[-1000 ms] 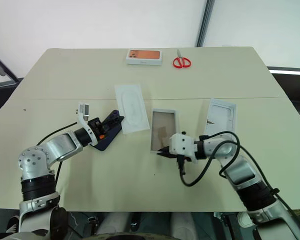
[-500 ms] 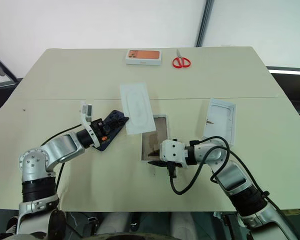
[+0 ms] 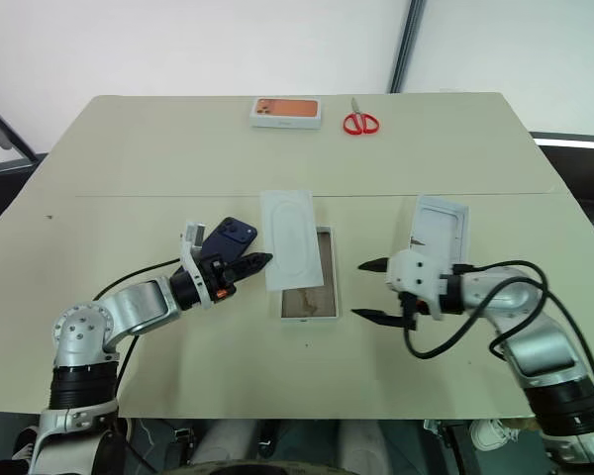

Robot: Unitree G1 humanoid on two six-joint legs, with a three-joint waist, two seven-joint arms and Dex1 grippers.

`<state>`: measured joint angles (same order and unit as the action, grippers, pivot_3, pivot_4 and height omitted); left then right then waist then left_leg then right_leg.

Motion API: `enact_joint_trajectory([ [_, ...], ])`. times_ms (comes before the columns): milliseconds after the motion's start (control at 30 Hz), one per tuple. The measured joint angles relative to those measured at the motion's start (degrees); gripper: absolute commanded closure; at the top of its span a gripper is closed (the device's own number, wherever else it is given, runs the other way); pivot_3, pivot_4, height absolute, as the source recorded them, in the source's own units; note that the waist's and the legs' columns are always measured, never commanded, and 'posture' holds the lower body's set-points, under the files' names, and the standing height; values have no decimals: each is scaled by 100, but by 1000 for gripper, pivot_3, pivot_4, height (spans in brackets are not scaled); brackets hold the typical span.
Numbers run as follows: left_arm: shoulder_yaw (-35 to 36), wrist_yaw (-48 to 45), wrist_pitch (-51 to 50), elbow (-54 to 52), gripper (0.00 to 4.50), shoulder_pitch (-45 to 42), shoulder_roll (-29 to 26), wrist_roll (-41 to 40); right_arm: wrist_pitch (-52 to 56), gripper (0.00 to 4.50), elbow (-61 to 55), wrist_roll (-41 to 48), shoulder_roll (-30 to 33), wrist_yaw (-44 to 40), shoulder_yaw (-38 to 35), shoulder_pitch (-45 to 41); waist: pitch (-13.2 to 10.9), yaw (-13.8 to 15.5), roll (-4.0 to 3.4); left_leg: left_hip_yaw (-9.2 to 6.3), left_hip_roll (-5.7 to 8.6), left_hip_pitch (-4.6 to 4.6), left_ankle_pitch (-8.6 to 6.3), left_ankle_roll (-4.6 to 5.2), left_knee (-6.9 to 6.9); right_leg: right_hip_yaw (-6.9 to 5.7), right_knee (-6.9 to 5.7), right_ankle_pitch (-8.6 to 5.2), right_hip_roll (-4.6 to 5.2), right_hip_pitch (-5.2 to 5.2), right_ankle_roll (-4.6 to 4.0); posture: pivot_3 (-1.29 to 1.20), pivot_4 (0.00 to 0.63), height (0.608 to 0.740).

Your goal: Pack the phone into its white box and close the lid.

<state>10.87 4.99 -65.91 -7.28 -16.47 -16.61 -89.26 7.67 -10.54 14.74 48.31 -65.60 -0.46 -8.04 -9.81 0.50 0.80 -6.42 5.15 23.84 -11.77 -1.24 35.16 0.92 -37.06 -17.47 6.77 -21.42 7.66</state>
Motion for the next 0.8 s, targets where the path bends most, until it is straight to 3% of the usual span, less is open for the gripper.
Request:
enact_joint_trajectory([
  [367, -369, -25, 31, 273, 4500, 97, 303, 74, -122, 560, 82, 393, -310, 307, -309, -19, -2, 30, 2, -4, 4, 13, 0, 1, 6, -1, 2, 0, 3, -5, 0, 0, 150, 740],
  [800, -540, -61, -101, 269, 4500, 61, 122, 95, -444, 560, 253, 218, -391, 392, -249, -49, -1, 23, 1, -4, 3, 18, 0, 0, 5, -1, 1, 0, 1, -12, 0, 0, 150, 740],
])
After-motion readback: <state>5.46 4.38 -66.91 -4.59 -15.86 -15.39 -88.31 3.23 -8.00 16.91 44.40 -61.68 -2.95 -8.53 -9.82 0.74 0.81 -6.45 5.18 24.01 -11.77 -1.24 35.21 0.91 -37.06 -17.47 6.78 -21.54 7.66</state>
